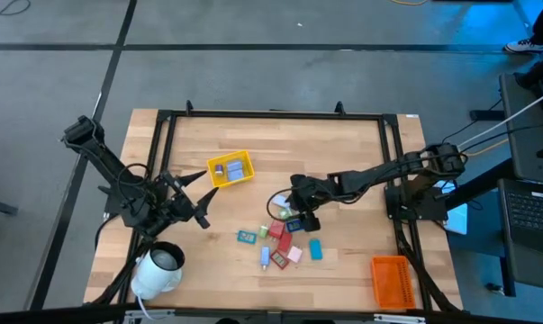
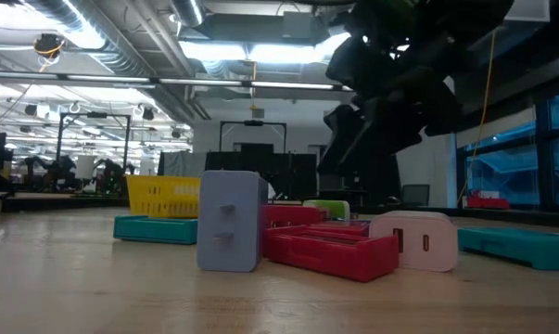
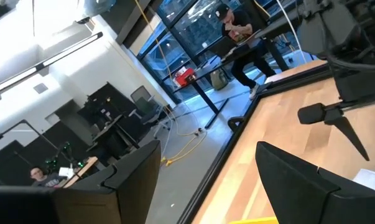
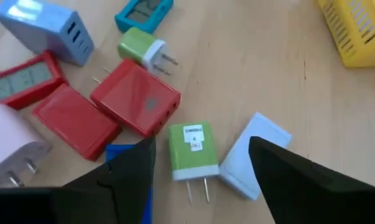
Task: Pick & Place Office items
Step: Put the right green charger adapter into the yellow bin
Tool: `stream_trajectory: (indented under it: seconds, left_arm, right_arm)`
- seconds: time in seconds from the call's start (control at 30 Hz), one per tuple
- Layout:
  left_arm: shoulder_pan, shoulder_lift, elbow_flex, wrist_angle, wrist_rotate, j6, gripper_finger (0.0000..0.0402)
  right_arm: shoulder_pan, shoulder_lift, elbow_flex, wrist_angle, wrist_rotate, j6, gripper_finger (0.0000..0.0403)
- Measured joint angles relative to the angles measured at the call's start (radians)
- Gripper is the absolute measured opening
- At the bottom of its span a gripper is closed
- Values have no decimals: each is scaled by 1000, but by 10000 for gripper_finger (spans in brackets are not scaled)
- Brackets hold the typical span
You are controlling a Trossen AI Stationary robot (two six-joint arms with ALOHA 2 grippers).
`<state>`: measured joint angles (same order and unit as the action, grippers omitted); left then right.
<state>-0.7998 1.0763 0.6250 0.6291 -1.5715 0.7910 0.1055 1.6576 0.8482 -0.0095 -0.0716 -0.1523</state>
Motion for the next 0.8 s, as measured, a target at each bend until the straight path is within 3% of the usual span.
stream_trajectory:
  seconds: [0.8]
  left_arm:
    - [0,0,0,0,0,8,261]
  right_arm:
    - [-5,158,1,104,-47,39,250]
